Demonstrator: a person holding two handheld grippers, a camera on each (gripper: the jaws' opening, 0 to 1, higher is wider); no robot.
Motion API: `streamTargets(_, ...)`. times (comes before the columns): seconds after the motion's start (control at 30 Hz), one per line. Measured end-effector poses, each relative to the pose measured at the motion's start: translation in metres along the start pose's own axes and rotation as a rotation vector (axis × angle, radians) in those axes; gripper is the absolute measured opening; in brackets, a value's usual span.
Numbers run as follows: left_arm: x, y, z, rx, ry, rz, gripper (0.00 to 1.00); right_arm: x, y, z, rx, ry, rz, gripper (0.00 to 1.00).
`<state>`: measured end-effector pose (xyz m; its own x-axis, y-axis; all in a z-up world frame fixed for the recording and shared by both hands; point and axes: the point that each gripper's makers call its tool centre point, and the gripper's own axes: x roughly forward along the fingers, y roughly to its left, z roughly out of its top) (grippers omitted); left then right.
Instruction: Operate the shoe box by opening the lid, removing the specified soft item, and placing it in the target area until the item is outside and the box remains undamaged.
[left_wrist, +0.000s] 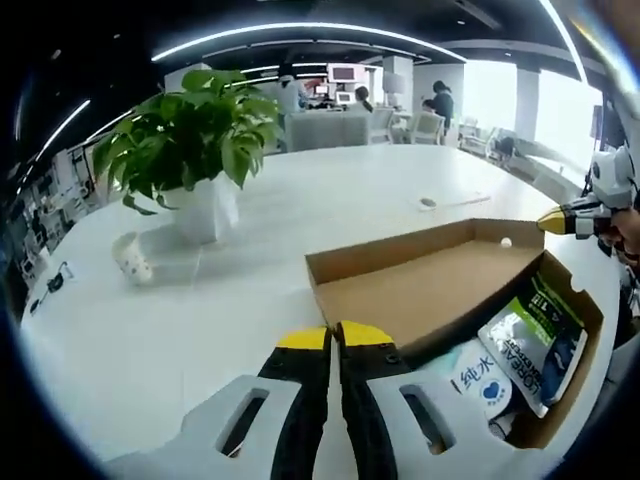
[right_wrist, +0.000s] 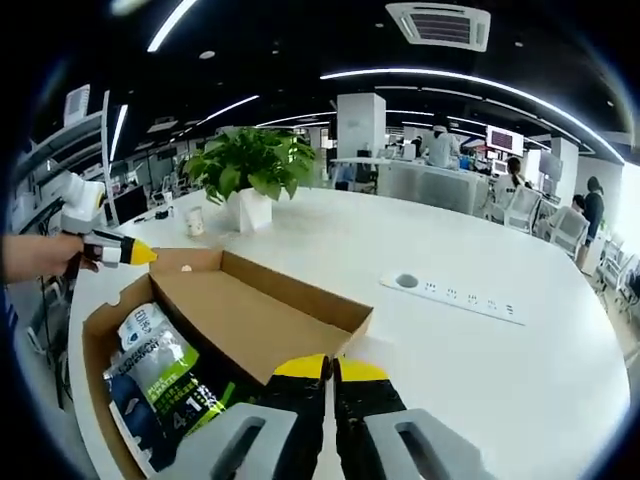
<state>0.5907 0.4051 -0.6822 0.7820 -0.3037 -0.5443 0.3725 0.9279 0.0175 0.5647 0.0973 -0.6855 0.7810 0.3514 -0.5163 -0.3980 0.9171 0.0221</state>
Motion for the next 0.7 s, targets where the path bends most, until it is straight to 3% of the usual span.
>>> streamTargets(0.7,-0.0035,-0.0032,0.0007,0.058,0.012,0.019,0.02,-0.0009,0.0029,0.0016,0.027,0.002,0.019,0.00)
